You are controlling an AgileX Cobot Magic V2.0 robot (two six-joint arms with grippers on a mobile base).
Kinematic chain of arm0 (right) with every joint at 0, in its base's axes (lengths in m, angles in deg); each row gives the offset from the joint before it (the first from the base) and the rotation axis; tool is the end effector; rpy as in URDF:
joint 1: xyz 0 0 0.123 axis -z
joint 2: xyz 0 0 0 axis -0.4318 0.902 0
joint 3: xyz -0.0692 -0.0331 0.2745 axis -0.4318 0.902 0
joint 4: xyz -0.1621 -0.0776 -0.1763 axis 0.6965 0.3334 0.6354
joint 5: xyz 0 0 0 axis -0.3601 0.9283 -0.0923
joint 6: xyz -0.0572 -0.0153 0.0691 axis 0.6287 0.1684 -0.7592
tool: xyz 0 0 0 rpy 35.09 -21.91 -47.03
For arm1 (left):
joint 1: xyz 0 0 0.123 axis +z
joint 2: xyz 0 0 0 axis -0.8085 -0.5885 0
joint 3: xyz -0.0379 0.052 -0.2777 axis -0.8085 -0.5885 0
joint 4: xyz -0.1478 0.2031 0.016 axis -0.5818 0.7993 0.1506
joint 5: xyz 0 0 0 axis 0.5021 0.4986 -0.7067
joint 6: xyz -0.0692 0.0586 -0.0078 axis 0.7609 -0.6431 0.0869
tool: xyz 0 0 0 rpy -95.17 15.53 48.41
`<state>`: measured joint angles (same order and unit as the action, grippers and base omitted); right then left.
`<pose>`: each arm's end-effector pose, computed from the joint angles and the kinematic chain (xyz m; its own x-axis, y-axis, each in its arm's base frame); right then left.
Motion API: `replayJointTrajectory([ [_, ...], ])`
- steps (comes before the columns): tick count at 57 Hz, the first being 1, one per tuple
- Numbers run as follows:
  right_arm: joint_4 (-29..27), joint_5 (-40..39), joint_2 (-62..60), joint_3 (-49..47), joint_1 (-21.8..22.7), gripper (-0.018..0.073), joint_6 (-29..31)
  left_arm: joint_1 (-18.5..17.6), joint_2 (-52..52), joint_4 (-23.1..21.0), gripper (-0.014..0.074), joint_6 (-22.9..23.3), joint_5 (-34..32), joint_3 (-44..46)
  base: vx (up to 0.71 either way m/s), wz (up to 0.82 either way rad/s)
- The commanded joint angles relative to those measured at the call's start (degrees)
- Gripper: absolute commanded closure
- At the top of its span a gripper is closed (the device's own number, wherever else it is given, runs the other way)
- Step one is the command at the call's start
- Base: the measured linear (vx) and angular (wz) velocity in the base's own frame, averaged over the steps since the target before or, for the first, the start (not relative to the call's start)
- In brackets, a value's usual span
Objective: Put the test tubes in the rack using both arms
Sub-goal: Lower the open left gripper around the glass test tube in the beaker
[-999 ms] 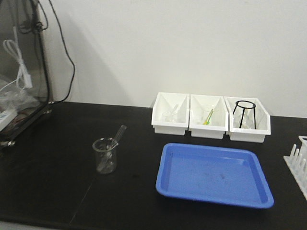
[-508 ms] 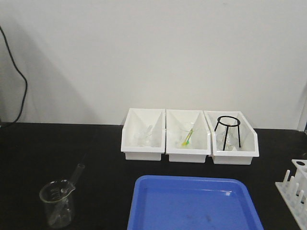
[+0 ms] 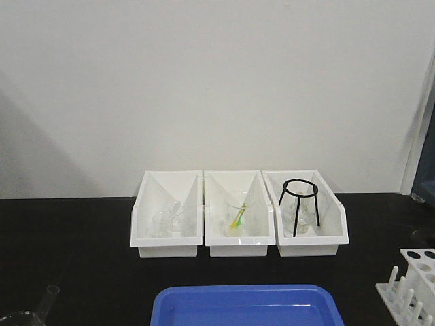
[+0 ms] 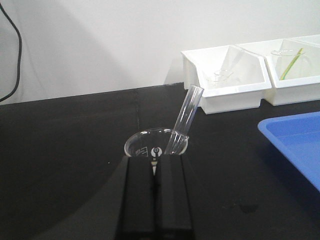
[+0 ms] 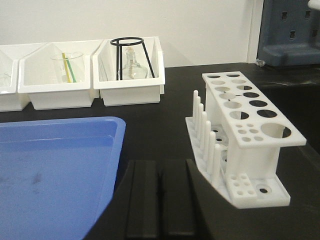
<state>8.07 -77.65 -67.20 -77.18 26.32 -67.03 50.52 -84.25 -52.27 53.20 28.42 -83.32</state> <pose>0.0561 -0.0011 0.1848 -0.1356 0.0485 -0.9896 0.0235 0.9987 0.0457 0.0564 -0.0051 0.1892 -0.0904 0.0168 -0.9958 0.0790 0.9968 0.0096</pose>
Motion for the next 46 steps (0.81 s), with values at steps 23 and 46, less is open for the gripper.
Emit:
replayJointTrajectory([
  [23,0.39,-4.52,-0.42,0.59,-0.01,0.0567,0.3,0.15,0.55,-0.45,0.0615,0.41,-4.64,-1.27,0.03,0.01],
  [46,0.39,-4.52,-0.42,0.59,-0.01,0.0567,0.3,0.15,0.55,-0.45,0.0615,0.41,-4.64,-1.27,0.0,0.01],
])
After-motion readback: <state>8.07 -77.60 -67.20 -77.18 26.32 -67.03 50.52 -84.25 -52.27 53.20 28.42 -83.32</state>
